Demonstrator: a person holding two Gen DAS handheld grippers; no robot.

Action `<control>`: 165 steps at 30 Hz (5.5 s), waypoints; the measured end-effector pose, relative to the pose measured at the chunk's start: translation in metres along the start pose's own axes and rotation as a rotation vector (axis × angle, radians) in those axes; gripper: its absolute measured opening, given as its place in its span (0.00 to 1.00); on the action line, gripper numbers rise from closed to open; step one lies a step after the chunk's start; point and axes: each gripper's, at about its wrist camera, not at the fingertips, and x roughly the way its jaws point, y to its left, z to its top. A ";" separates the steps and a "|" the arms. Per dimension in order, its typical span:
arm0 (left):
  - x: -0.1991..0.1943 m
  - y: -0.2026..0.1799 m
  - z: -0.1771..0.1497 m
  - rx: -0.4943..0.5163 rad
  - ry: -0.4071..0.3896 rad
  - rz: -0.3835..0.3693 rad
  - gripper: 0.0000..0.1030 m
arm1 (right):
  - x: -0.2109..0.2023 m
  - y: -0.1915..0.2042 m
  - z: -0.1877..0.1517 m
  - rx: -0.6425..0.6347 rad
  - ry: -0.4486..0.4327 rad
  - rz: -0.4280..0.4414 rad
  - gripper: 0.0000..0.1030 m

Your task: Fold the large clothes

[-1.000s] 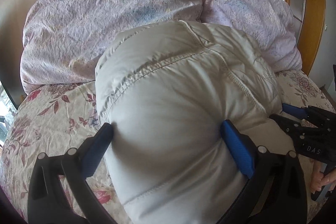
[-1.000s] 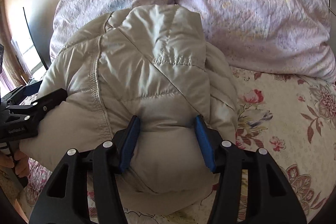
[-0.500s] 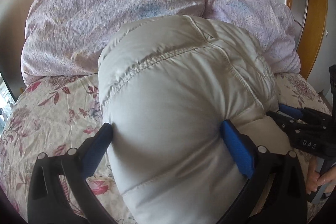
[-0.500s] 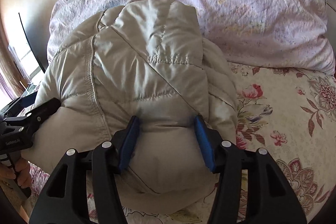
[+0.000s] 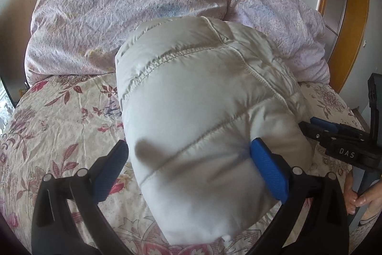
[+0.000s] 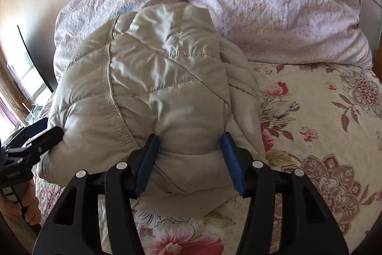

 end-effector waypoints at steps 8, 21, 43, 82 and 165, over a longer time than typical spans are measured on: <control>-0.029 -0.006 -0.015 -0.002 -0.019 0.002 0.98 | -0.027 0.000 -0.019 0.049 -0.005 -0.071 0.96; -0.059 -0.006 -0.052 -0.042 0.013 0.042 0.98 | -0.060 0.008 -0.057 0.078 0.012 -0.163 0.99; -0.120 -0.056 -0.056 -0.021 0.015 -0.004 0.98 | -0.134 0.026 -0.072 0.031 -0.013 -0.140 0.99; -0.124 -0.048 -0.056 -0.081 0.047 -0.056 0.98 | -0.137 0.023 -0.070 0.061 0.020 -0.080 0.99; -0.112 -0.047 -0.060 -0.084 0.069 -0.069 0.98 | -0.125 0.020 -0.073 0.061 0.038 -0.085 0.99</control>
